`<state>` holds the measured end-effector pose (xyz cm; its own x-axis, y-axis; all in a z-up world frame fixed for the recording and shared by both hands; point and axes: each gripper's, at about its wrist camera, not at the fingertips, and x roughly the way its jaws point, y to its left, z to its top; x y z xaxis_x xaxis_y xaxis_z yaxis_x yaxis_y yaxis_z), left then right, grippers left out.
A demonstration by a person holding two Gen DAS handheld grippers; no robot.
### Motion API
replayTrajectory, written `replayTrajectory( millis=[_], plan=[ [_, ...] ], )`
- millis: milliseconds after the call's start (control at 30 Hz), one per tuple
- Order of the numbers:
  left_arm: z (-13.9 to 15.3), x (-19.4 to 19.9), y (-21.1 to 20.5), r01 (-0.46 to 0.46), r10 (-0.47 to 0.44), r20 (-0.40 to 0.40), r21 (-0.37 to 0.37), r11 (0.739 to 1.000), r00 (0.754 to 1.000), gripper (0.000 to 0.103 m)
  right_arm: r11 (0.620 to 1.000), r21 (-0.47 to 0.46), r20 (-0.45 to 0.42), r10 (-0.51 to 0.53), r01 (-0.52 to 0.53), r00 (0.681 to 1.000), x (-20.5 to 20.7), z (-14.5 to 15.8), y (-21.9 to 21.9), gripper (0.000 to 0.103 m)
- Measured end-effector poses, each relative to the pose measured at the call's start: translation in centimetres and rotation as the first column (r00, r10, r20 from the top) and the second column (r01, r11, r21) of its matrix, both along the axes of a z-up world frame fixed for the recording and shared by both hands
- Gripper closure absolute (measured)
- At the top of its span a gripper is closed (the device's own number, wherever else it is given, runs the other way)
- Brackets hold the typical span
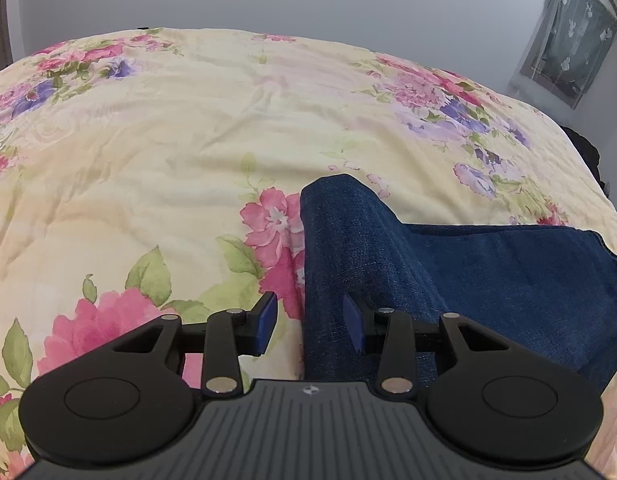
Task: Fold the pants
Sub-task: 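Carry the held hems over the jeans with the right gripper toward the waistband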
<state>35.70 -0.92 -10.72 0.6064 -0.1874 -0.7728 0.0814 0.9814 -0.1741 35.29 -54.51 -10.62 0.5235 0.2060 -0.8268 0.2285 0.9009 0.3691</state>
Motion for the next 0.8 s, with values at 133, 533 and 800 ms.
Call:
replayTrajectory(
  millis=[133,533,800],
  plan=[
    [0.0,-0.1,-0.2,0.013,-0.013,0.002,0.015,1.000,1.000,0.058,0.992,0.109,0.003,-0.059,0.058,0.998,-1.5,-2.0,-2.5,0.102],
    [-0.4,-0.9,1.2,-0.028,0.028,-0.004,-0.005,1.000,1.000,0.058,0.937,0.324,0.049,-0.152,0.128,0.987,-8.0,-1.7,-3.2,0.066],
    [0.8,-1.7,1.8,-0.026,0.027,0.023,-0.020,0.999,0.999,0.058,0.850,0.459,0.022,-0.304,0.261,0.952,-7.0,-7.4,-3.0,0.069]
  ],
)
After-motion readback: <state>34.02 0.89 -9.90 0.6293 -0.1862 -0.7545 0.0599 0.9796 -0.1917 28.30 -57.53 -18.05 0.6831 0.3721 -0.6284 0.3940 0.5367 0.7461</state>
